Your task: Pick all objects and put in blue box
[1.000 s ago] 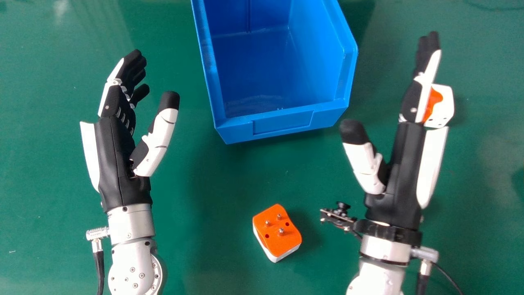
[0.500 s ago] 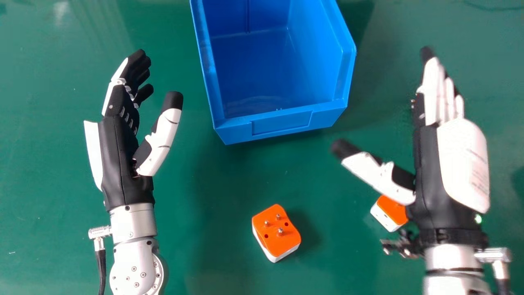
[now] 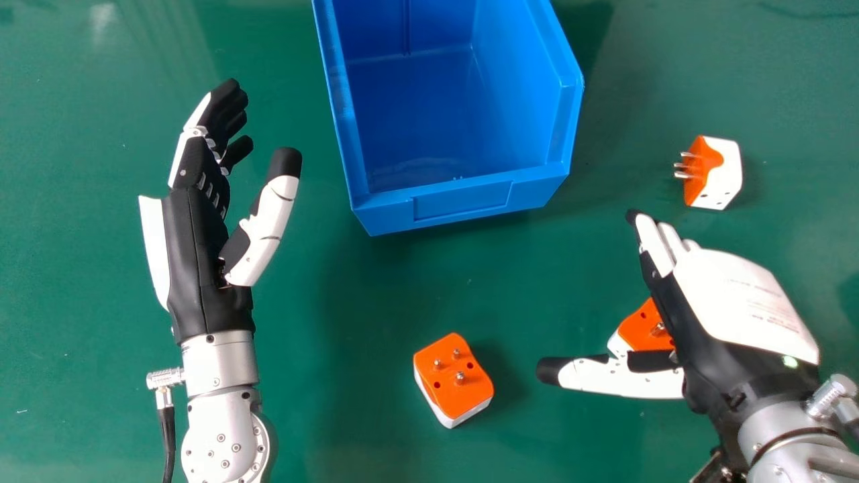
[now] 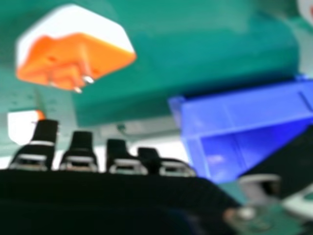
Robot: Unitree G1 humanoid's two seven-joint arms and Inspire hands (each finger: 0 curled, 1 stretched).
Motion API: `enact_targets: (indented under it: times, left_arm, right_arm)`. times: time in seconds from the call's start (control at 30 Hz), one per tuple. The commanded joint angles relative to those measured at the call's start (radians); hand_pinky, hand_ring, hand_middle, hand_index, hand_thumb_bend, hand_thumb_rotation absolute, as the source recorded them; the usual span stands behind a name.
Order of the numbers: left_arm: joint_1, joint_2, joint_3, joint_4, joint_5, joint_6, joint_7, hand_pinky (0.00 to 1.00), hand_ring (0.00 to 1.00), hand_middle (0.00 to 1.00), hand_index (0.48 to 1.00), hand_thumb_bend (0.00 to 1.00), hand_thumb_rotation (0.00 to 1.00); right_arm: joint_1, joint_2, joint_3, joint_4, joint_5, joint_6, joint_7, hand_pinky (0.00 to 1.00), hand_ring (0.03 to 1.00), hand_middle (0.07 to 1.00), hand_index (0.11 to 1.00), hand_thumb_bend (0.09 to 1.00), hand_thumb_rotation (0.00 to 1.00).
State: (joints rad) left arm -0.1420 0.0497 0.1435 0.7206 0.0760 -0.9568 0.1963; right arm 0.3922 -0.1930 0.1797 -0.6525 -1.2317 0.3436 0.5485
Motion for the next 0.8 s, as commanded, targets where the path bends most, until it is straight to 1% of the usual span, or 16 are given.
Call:
enact_targets:
  times: [0.0,0.03,0.07,0.13,0.17,0.23,0.33,0.4,0.43,0.53,0.6,0.67,0.7,0.77]
  left_arm:
    - [-0.013,-0.001,-0.001,-0.008,-0.002,-0.018,-0.003,0.83,0.86,0.85,0.817,0.67,0.51]
    - [-0.013,-0.001,-0.001,-0.008,-0.003,-0.019,-0.004,0.83,0.86,0.85,0.817,0.67,0.51]
    - [-0.012,-0.001,-0.001,-0.008,-0.004,-0.020,-0.004,0.83,0.86,0.85,0.817,0.67,0.51]
    - [-0.010,-0.001,0.000,-0.007,-0.007,-0.022,-0.006,0.82,0.86,0.85,0.817,0.66,0.51]
    - [-0.010,-0.001,0.001,-0.006,-0.009,-0.023,-0.007,0.82,0.86,0.85,0.817,0.66,0.51]
    - [-0.006,-0.001,0.001,-0.008,-0.015,-0.020,-0.011,0.83,0.86,0.85,0.817,0.66,0.50]
    - [-0.002,0.000,0.001,-0.007,-0.020,-0.021,-0.019,0.83,0.86,0.85,0.817,0.66,0.50]
    - [-0.001,0.000,0.001,-0.006,-0.023,-0.021,-0.023,0.83,0.86,0.85,0.818,0.66,0.50]
    - [-0.001,0.000,0.002,-0.005,-0.023,-0.021,-0.022,0.83,0.86,0.85,0.818,0.66,0.50]
    - [-0.001,0.001,0.002,-0.003,-0.023,-0.022,-0.026,0.83,0.86,0.85,0.818,0.67,0.51]
    - [-0.002,0.000,0.003,-0.003,-0.027,-0.021,-0.029,0.84,0.86,0.85,0.819,0.67,0.51]
    - [-0.003,0.000,0.004,-0.001,-0.031,-0.023,-0.032,0.84,0.86,0.85,0.819,0.68,0.51]
    - [-0.003,0.001,0.004,0.000,-0.031,-0.024,-0.031,0.84,0.86,0.85,0.819,0.68,0.51]
    - [-0.002,0.002,0.005,-0.001,-0.027,-0.021,-0.026,0.83,0.86,0.85,0.818,0.68,0.51]
  right_arm:
    - [-0.026,0.003,-0.003,-0.027,-0.045,0.021,0.033,0.82,0.935,0.966,0.970,0.884,0.57]
    - [-0.030,0.012,-0.002,-0.023,-0.055,0.030,0.040,0.80,0.927,0.961,0.964,0.900,0.54]
    - [-0.036,0.021,0.000,-0.018,-0.068,0.040,0.048,0.80,0.927,0.961,0.964,0.900,0.54]
    - [-0.046,0.037,0.003,-0.011,-0.090,0.058,0.063,0.77,0.921,0.959,0.956,0.929,0.49]
    - [-0.049,0.044,0.004,-0.008,-0.100,0.064,0.065,0.77,0.921,0.959,0.956,0.929,0.49]
    - [-0.050,0.060,0.007,-0.004,-0.116,0.073,0.058,0.75,0.930,0.969,0.954,0.948,0.44]
    - [-0.052,0.077,0.011,0.008,-0.147,0.082,0.040,0.76,0.939,0.975,0.953,0.953,0.42]
    - [-0.055,0.089,0.011,0.014,-0.152,0.088,0.033,0.79,0.961,0.984,0.950,0.961,0.41]
    - [-0.056,0.095,0.010,0.016,-0.151,0.092,0.031,0.79,0.961,0.984,0.950,0.961,0.41]
    - [-0.058,0.106,0.006,0.024,-0.150,0.099,0.031,0.86,0.980,0.992,0.956,0.960,0.40]
    - [-0.060,0.112,0.005,0.032,-0.148,0.099,0.025,0.89,0.990,0.996,0.961,0.953,0.40]
    - [-0.065,0.117,0.004,0.042,-0.146,0.102,0.021,0.90,0.994,0.998,0.961,0.950,0.40]
    - [-0.066,0.119,0.004,0.049,-0.144,0.104,0.014,0.90,0.994,0.998,0.961,0.950,0.40]
    - [-0.070,0.124,0.006,0.060,-0.143,0.111,0.002,0.91,0.996,0.999,0.963,0.951,0.39]
